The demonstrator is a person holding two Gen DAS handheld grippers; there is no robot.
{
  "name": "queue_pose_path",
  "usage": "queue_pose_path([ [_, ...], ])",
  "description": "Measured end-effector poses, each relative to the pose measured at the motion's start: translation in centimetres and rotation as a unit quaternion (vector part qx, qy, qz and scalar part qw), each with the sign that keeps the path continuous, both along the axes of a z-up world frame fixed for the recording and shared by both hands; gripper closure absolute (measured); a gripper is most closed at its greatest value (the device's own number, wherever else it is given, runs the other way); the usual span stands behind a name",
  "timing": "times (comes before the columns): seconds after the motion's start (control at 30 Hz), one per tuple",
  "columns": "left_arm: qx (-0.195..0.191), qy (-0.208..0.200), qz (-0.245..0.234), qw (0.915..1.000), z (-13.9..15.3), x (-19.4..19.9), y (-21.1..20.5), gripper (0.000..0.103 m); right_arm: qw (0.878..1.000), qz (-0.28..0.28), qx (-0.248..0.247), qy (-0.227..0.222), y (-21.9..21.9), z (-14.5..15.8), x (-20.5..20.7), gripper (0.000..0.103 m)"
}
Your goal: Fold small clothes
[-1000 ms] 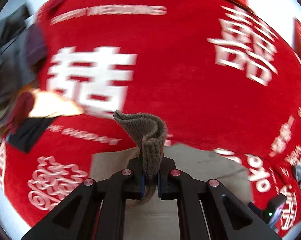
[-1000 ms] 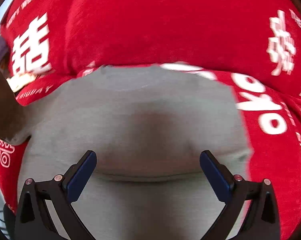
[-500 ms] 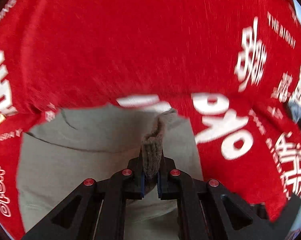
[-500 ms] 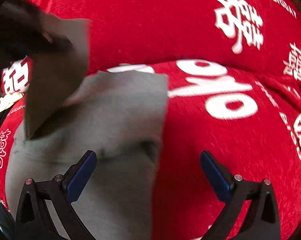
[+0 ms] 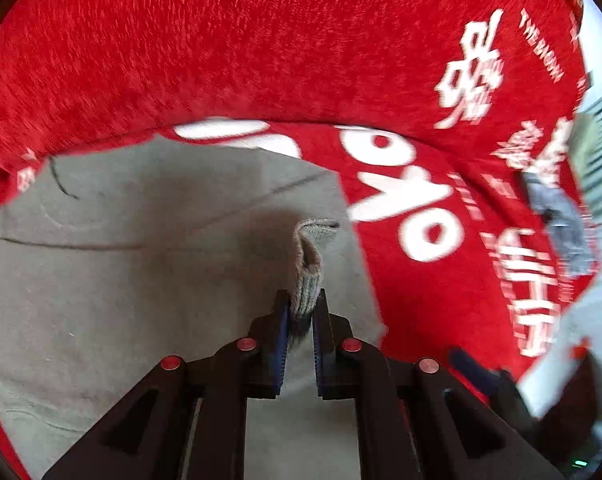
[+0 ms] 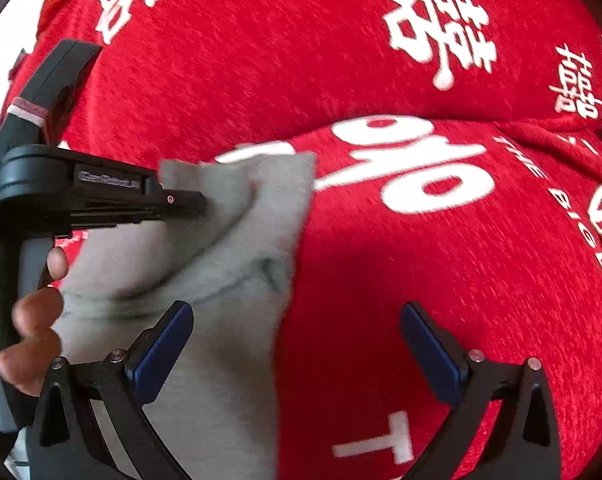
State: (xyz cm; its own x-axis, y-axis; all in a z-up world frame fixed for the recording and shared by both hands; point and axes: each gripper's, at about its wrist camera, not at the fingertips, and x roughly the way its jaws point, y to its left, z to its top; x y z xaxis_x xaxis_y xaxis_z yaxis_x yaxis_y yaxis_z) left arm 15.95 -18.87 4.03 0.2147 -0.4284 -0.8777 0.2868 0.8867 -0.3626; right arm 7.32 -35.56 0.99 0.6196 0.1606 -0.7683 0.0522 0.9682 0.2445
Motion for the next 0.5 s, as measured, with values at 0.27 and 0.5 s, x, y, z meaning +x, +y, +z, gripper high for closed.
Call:
queue_pose_path([
  [0.27, -0.004, -0.114, 0.088, 0.9895, 2.9, -2.0, 4.5, 0.093, 1.000, 0.028, -0.002, 0.000, 3.5, 0.2, 1.5, 0.000],
  [0.5, 0.080, -0.104, 0.136, 0.9821, -0.3, -2.1, 11.9, 0.093, 0.998, 0.048, 0.016, 0.029, 5.8, -0.6, 5.7, 0.000],
])
